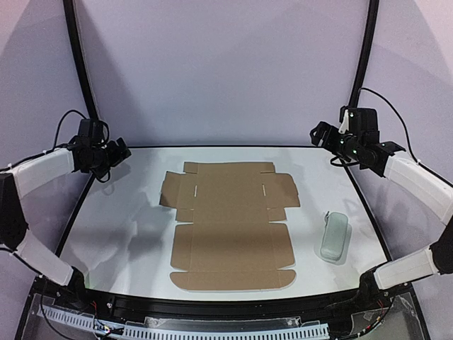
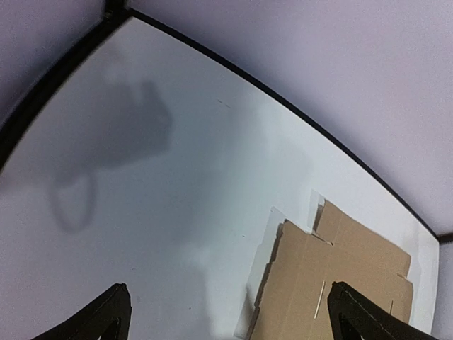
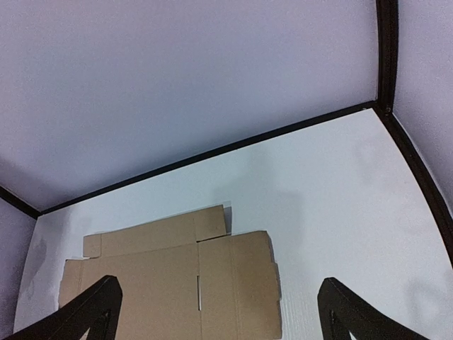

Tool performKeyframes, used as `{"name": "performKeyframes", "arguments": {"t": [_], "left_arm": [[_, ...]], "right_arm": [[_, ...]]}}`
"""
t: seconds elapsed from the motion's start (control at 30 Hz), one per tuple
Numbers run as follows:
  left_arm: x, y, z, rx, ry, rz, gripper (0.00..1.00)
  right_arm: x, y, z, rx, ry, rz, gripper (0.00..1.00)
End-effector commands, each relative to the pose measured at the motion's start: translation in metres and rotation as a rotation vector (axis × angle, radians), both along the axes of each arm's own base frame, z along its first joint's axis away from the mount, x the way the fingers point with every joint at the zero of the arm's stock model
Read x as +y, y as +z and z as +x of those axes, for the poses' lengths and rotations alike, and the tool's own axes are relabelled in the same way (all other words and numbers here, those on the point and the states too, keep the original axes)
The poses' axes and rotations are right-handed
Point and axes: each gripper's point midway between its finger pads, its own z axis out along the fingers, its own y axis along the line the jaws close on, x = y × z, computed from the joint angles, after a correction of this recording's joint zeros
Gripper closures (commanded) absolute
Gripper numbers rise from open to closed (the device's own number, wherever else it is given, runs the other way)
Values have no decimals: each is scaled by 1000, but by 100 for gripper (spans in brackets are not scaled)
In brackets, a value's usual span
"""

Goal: Fold the paper box

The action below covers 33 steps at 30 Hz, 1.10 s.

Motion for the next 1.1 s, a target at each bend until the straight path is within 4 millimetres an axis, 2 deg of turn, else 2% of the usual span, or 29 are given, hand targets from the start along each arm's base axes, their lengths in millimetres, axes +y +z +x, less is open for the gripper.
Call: {"name": "performKeyframes", "arguments": {"t": [0.0, 0.13, 0.2, 0.27, 0.3, 0.4, 0.53, 0.63, 0.73, 0.8, 0.87, 0.93, 0.97, 1.0, 1.07], "left_arm": [[-39, -26, 21, 10, -220, -89, 1], [-81, -58, 40, 30, -438, -215, 1], [-96, -77, 50, 67, -512, -288, 1], [-107, -86, 50, 93, -569, -340, 2], [-111, -97, 50, 114, -587, -364, 2], [-127, -105, 50, 132, -658, -468, 6], [-136, -130, 54, 164, -678, -556, 11], [-144, -129, 58, 137, -711, -613, 15], [-153, -130, 61, 134, -737, -640, 23], [-163, -129, 62, 133, -768, -639, 31], [-169, -128, 65, 128, -788, -633, 44], [-172, -121, 70, 106, -803, -632, 67], [-173, -112, 73, 81, -818, -634, 75], [-174, -101, 76, 48, -841, -624, 87], [-174, -80, 82, -15, -883, -569, 97]], "right_arm": [[2, -2, -1, -9, 22, -15, 2], [23, 0, 3, -15, 133, 8, 1], [32, 1, 5, -9, 182, 26, 1], [38, 0, 7, -1, 211, 35, 2], [40, -1, 8, 3, 218, 39, 2], [43, -5, 11, 17, 227, 44, 2], [45, -8, 15, 29, 228, 47, 2], [46, -6, 17, 27, 231, 49, 2], [49, -5, 19, 21, 239, 60, 2], [51, -5, 21, 21, 248, 66, 2], [53, -6, 21, 22, 257, 71, 2], [53, -5, 22, 25, 257, 71, 2], [54, -4, 21, 22, 263, 68, 2], [55, -2, 21, 14, 270, 65, 2], [57, 5, 21, -10, 288, 55, 2]]}}
